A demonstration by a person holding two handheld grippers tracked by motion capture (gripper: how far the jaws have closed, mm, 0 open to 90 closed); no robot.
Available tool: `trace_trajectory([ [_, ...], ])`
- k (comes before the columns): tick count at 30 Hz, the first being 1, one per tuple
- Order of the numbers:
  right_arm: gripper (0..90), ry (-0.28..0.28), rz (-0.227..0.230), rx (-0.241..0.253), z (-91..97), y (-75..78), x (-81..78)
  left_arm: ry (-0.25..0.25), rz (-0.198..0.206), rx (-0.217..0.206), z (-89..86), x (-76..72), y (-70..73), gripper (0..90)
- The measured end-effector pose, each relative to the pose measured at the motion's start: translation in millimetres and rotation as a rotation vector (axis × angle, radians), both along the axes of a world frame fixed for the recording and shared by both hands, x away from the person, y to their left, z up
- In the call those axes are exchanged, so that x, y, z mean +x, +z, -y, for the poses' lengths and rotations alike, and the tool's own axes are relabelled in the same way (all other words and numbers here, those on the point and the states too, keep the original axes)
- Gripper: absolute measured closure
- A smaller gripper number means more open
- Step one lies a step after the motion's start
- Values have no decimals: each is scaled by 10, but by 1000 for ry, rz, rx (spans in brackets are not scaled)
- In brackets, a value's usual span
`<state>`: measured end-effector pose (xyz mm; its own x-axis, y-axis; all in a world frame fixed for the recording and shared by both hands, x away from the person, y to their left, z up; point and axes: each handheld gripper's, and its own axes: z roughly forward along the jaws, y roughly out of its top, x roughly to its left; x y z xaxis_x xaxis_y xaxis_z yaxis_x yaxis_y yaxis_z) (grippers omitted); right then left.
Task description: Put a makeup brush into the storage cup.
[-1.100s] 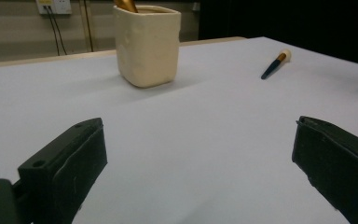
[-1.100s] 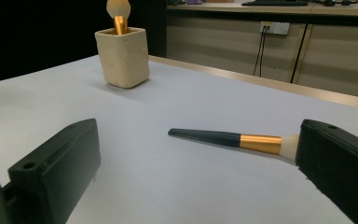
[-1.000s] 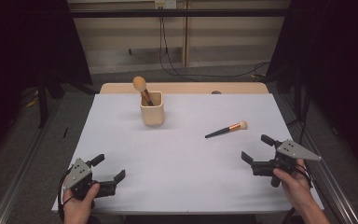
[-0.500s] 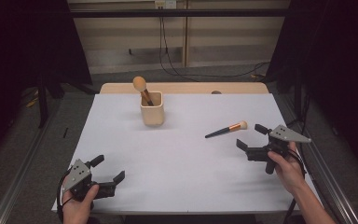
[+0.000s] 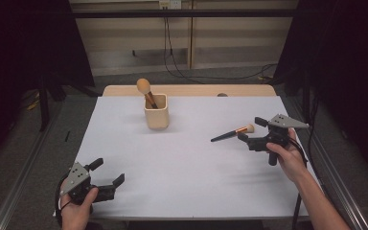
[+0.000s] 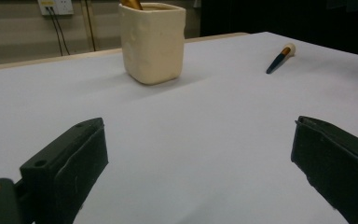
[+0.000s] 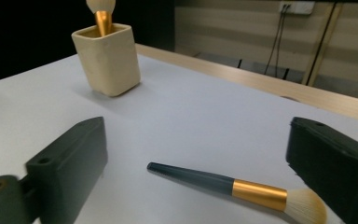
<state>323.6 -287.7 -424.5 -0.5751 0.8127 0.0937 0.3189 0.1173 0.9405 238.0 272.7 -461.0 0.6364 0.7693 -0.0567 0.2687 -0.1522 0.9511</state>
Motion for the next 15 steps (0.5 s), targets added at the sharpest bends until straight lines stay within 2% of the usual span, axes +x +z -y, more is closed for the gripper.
trace_trajectory([
  [6,40,1,-41,-54,48,76,184,2,-4,16,-7,10,-7,35],
  [9,41,-1,-83,-71,55,90,275,-7,-3,25,5,9,-7,35],
  [11,43,-5,-92,-87,58,95,330,12,-20,2,15,2,-12,35],
  [15,55,3,-125,-80,84,136,412,16,-11,5,22,-8,-1,35],
])
